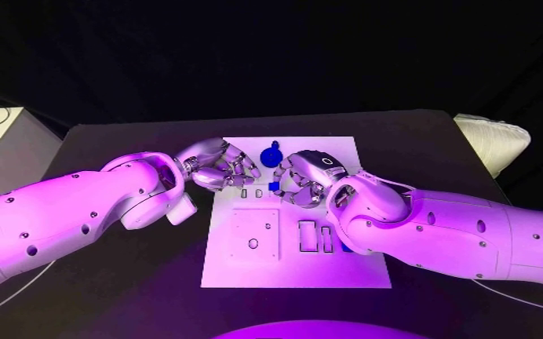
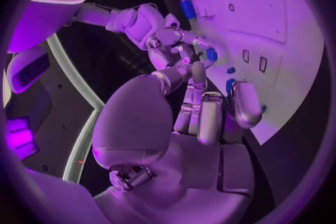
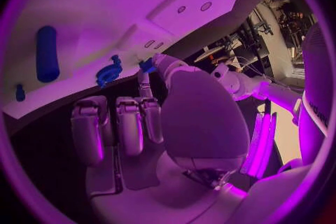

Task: Assemble the parts on the task board

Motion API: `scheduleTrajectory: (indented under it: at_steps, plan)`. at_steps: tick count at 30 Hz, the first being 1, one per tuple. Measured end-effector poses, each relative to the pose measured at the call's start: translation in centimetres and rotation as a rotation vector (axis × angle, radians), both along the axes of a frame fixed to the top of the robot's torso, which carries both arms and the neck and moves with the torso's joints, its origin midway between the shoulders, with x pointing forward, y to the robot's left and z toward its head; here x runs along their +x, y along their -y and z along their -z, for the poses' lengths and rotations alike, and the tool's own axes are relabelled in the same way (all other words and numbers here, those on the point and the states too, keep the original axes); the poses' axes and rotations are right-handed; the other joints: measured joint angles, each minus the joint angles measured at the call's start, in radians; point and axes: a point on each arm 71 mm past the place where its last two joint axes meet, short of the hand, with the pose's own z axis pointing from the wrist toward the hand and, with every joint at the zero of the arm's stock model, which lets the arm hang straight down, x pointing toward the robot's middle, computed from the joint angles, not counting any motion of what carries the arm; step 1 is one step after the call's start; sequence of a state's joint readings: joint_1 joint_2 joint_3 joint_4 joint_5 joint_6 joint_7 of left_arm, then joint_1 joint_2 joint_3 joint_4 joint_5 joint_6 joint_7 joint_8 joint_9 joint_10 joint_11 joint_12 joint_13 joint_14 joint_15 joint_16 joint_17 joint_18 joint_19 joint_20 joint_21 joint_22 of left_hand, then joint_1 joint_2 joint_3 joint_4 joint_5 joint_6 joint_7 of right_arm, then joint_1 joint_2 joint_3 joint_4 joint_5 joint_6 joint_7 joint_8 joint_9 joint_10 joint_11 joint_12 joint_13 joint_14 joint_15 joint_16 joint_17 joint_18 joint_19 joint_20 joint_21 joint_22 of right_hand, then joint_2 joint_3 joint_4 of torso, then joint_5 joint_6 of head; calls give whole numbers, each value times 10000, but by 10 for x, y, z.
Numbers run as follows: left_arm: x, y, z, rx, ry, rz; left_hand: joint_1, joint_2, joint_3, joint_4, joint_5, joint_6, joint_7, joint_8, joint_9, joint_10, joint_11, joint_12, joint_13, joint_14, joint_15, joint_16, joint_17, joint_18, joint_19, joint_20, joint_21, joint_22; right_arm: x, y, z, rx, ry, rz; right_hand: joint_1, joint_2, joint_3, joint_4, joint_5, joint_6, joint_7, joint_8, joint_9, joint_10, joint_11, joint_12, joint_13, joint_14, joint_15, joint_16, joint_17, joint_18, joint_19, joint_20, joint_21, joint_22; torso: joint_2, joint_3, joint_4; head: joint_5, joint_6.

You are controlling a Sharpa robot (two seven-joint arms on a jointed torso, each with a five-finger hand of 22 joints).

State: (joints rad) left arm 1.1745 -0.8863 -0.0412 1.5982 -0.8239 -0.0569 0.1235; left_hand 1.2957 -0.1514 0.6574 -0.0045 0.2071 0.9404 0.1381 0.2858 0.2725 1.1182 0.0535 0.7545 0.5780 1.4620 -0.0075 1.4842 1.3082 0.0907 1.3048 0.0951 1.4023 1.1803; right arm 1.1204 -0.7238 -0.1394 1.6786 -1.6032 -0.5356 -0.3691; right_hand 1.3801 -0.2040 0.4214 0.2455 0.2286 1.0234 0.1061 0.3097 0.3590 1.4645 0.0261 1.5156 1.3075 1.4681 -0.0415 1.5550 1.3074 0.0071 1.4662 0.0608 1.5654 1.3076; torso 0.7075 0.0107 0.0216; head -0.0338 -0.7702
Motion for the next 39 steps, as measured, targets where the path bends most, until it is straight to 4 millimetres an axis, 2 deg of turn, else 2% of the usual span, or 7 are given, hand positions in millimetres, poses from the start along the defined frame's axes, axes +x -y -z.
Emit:
scheduleTrajectory:
  at_steps: [3, 4, 5, 9, 12, 35, 39]
  plan:
    - [-1, 3, 1, 470, 242, 312, -39, 39, 264, -36, 0, -324, 5, -262, -152, -87, -15, 477, 356, -1, 1, 258, 0, 0, 295, -16, 227, 418, 0, 0, 0, 20, -29, 17, 0, 0, 0, 0, 0, 0, -1, 2, 1, 0, 0, 0, 0, 0, 0, 0, 0, 0, 0, 0, 0, 0, 9, 0, -1, 21, 0]
    - [-2, 5, 2, 646, 334, 431, -39, 39, 347, -42, 0, -457, -2, -391, -215, -81, -22, 875, 745, 36, -35, 333, -1, 1, 414, -36, 305, 573, 0, 0, 0, 29, -40, 21, 0, 0, 0, 0, 0, 0, -1, 2, 0, 0, 0, 0, 0, 0, 0, 0, 0, 0, 0, 0, 0, 0, 12, 1, -1, 29, 0]
    - [-2, 6, 3, 761, 396, 510, -39, 39, 443, -80, 0, -602, -29, -541, -283, 71, -157, 1498, 1375, 47, -100, 421, -1, -99, 541, -91, 405, 776, 1, -1, 0, 34, -47, 23, 0, 0, 0, 1, 0, 0, -1, 2, 1, 0, 0, 0, -1, 0, 0, 0, 0, 0, 0, 0, 0, 0, 14, 1, -6, 34, 0]
    - [-3, 11, 5, 1156, 616, 800, -79, 79, 706, -192, 0, -855, -209, -830, -421, 502, -337, 2722, 2632, 31, -248, 613, -1, -155, 804, -253, 600, 1192, 1, -1, 0, 55, -68, 31, 0, -1, 0, 1, -1, -1, -2, 1, 2, 0, 0, 0, -1, 0, 0, 0, -1, 0, 0, 1, 0, -1, 26, 8, -21, 50, -13]
    - [-4, 15, 7, 1409, 746, 993, -79, 79, 1019, -276, 2, -939, -290, -923, -480, 569, -404, 3144, 3051, 67, -283, 630, -1, -155, 855, -304, 606, 1279, 1, -1, 0, 63, -82, 41, 0, -1, 0, 1, -2, -1, -3, -1, 3, 0, 0, 0, -1, 0, 0, 0, 0, 0, 0, 1, 0, -1, 28, 10, -29, 53, -26]
    - [-5, 20, 15, 2434, 939, 1436, -157, 79, 1306, -285, 59, -1197, -379, -1142, -567, 605, -440, 3368, 3254, 32, -318, 668, -4, -154, 962, -342, 682, 1277, 1, -2, -1, 89, -93, 30, -51, -56, -4, 0, 38, -2, -9, -3, 48, 0, 1, -1, 6, 0, 1, 0, 8, 0, 0, 1, -1, 5, 15, 17, -23, 42, -100]
    - [-5, 20, 15, 2436, 950, 1424, -177, 60, 1333, -312, 59, -1203, -385, -1142, -575, 604, -440, 3373, 3281, 32, -318, 668, -4, -310, 961, -342, 707, 1277, 1, -2, -1, 84, -93, 26, -51, -57, -5, 0, 37, 4, -17, -3, 51, 0, 1, -1, 5, 0, 1, 0, 7, 0, 0, 2, -1, 5, 14, 17, -26, 41, -101]
